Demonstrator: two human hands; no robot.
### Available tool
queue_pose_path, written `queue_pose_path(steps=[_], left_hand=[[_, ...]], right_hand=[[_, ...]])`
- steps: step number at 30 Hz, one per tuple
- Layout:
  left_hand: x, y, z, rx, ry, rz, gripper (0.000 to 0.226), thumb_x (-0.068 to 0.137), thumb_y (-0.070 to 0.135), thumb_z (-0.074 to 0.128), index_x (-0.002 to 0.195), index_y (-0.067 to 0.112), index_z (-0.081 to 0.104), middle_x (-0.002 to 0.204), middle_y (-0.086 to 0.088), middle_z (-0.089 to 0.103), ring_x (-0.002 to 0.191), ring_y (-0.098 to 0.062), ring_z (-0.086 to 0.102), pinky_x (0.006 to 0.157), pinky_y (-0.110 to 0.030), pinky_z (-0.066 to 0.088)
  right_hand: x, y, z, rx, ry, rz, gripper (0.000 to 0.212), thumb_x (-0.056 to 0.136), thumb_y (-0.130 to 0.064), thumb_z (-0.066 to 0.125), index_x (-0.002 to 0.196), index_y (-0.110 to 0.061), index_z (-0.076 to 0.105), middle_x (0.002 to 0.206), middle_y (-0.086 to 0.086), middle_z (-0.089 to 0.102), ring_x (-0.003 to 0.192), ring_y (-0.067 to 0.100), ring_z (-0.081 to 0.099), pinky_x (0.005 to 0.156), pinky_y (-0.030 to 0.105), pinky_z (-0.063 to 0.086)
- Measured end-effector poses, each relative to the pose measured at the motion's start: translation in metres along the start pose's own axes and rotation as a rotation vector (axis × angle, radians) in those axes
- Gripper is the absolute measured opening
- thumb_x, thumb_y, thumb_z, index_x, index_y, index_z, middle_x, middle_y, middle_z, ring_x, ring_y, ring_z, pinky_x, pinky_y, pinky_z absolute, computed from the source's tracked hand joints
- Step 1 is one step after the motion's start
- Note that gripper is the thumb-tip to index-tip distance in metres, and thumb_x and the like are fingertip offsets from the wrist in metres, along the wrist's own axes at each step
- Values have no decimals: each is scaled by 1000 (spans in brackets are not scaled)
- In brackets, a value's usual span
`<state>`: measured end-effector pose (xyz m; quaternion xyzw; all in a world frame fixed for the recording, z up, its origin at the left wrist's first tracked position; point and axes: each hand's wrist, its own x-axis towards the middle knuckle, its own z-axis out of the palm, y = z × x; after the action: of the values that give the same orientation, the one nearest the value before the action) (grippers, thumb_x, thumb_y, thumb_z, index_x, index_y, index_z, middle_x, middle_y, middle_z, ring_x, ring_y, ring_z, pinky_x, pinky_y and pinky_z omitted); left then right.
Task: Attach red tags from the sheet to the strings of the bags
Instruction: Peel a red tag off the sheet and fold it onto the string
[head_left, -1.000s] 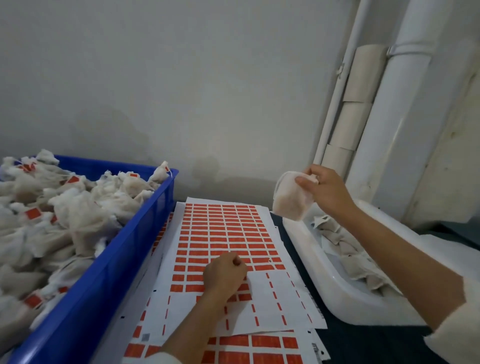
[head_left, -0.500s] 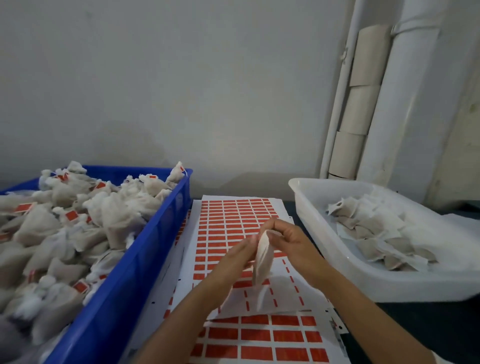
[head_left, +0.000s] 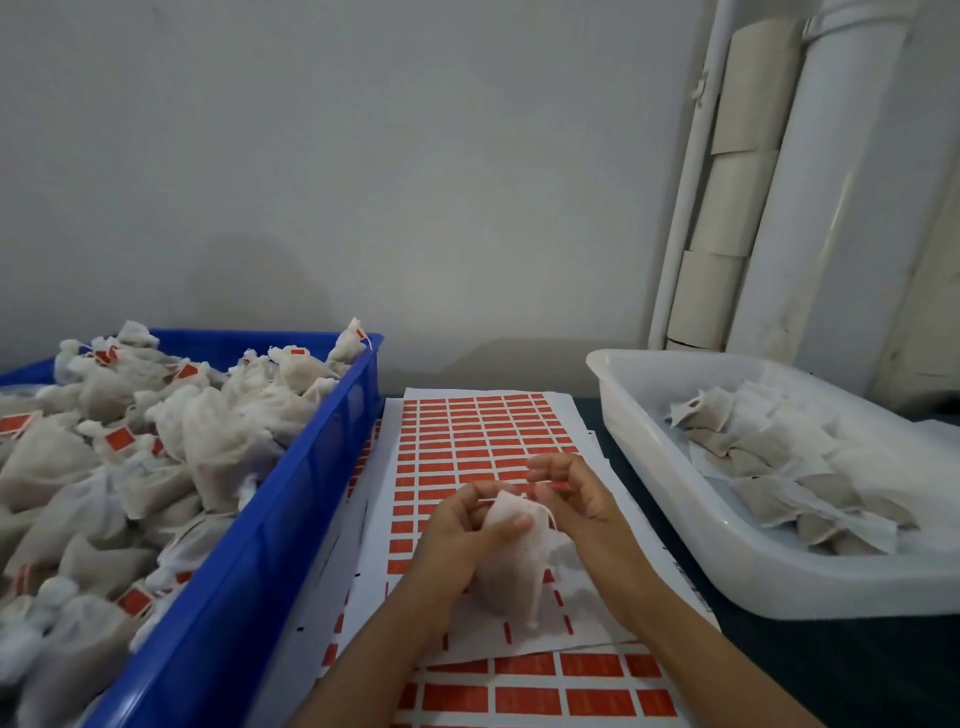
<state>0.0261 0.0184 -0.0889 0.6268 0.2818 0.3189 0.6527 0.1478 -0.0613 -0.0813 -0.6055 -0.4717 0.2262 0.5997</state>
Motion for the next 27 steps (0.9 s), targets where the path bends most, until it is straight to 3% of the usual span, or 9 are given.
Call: queue_pose_path(steps=[2,4,7,12,15,17,22,27], left_hand=[[2,-1,-1,53,89,15,29,77,26,72,102,31,60,105,14,59,91,-14,56,61,-21,49],[2,-2,-2,114,132,54,28,78,27,71,102,30,59,106,15,57,91,-13,54,61,-19,47],[1,-4,-1,195,174,118,25,77,30,72,98,31,58,101,21,56,87,-9,55,58,-12,42],[3,-5,-1,240,205,155,29,69,36,76,92,33,58,93,24,57,81,-4,57,52,-6,40],[4,-6,1,265,216,117,35,66,39,78,89,32,53,90,21,56,79,-5,57,46,-5,42],[4,-7,1,220,185,64,36,67,37,78,91,30,51,93,16,56,81,-8,58,52,-9,44],[1,-8,4,227,63,49,30,71,40,75,93,36,55,102,18,54,91,-12,55,64,-16,47],[0,-9,8,282,91,152,19,73,41,71,86,30,62,93,16,63,89,-11,58,69,-18,45]], right_hand=[[-2,4,-3,29,24,72,27,92,-39,38,107,-24,55,106,-8,64,95,12,64,89,32,53],[-6,8,-4,0,-1,112,31,95,-39,34,103,-21,57,97,-6,67,86,12,66,76,24,56],[-9,11,-2,-63,-17,37,19,93,-30,44,90,-18,58,79,-8,66,70,10,64,64,13,50],[-12,5,0,-112,-20,-114,27,79,-45,52,85,-19,57,75,-7,62,71,10,60,70,17,52],[-13,6,2,-247,34,-180,17,82,-40,56,82,-23,57,76,-10,62,73,8,60,72,16,52],[-12,9,0,-285,67,-196,9,89,-26,55,80,-25,58,76,-11,63,74,6,61,73,16,51],[-11,9,-1,-301,49,-202,18,91,-13,53,82,-25,62,77,-12,64,75,3,61,69,11,50],[-13,5,-2,-367,123,-314,7,84,-23,59,84,-28,63,77,-22,62,79,-2,62,71,7,48]])
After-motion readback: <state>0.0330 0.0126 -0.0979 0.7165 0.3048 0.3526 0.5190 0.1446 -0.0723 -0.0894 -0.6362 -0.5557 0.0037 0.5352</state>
